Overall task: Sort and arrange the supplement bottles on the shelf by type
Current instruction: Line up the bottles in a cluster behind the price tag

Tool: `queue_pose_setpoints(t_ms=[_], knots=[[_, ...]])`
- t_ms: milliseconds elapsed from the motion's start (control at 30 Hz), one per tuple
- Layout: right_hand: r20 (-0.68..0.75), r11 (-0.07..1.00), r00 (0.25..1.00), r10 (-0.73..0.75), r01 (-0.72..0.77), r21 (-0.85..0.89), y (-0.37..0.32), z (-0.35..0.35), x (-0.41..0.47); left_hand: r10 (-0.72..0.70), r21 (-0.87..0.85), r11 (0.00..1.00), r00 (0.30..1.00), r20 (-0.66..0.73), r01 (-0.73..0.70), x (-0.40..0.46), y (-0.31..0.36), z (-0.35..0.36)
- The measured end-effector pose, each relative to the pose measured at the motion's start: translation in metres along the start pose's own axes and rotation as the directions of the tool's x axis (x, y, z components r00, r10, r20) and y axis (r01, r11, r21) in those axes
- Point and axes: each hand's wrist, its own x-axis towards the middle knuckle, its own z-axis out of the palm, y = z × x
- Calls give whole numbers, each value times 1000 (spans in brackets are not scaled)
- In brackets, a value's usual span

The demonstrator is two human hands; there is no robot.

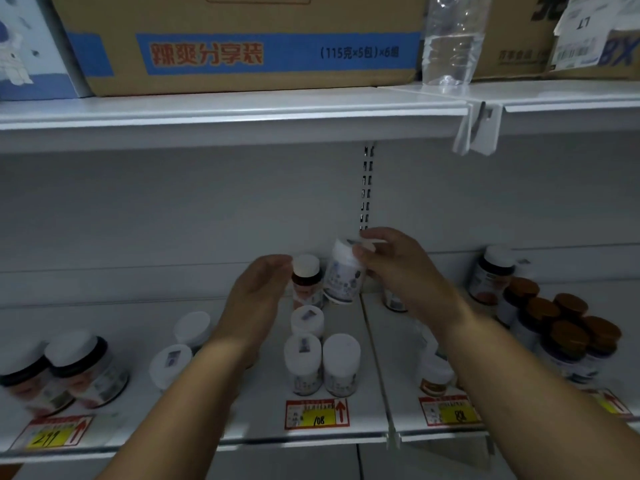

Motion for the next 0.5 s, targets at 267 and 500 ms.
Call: queue_pose_setpoints(t_ms=[267, 500], knots=[[147, 902, 961, 233, -157, -402, 70, 19, 5, 38, 77, 996, 997, 70, -43, -1, -16, -11], [231, 897, 935, 268, -154, -414, 83, 23, -6, 62, 88, 994, 996, 57, -67, -2, -21, -13]])
